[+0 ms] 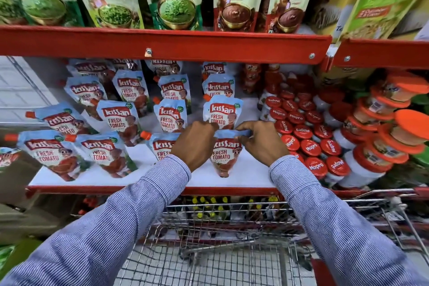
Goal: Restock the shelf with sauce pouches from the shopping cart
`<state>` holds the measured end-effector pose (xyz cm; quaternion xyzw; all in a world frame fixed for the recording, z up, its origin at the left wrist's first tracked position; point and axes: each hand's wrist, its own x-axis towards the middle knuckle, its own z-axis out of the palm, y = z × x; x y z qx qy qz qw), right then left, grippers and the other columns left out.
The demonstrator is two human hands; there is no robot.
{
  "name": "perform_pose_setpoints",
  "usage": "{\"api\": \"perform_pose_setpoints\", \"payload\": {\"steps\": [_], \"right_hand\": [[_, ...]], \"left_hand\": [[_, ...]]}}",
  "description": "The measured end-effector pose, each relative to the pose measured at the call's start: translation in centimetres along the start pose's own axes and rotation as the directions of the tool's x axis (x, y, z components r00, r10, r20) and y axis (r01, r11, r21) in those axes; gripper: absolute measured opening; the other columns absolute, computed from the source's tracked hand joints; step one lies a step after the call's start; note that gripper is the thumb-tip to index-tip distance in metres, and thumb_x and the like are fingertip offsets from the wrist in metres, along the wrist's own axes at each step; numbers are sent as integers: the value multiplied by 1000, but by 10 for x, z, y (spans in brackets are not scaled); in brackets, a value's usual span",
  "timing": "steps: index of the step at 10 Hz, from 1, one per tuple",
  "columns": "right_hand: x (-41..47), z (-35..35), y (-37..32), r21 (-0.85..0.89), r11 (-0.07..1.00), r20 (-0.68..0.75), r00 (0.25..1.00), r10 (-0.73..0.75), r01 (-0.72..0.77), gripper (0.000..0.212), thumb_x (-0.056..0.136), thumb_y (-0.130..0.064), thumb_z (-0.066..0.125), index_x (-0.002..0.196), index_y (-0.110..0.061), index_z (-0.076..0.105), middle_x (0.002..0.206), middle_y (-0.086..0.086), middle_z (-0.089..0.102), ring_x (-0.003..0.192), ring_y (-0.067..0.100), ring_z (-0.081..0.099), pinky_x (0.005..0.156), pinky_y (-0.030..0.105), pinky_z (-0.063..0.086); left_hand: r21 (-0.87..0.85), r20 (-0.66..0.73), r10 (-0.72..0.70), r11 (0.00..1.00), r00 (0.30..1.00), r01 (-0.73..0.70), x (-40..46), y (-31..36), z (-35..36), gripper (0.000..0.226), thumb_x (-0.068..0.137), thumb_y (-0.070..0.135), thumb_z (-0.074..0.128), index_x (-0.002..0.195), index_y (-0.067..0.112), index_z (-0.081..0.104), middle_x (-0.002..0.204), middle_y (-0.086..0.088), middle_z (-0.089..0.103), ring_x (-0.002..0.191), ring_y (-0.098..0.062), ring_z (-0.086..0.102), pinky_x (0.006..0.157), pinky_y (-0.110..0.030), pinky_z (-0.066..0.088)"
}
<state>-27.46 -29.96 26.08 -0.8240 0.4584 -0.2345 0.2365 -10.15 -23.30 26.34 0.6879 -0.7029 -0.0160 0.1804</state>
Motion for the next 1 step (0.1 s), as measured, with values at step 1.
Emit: {"api": "perform_pose_setpoints", "payload": {"steps": [1], "right_hand": [[-6,-9,-9,25,999,4,999,-42,42,31,81,-11,72,111,-19,70,112,2,73,99,17,67,85,22,50]], "left_hand": [[-61,4,19,998,1000,-19,-5,3,-11,28,92,11,59,120,12,64,113,-15,72,95,-33,70,80,-43,61]]}}
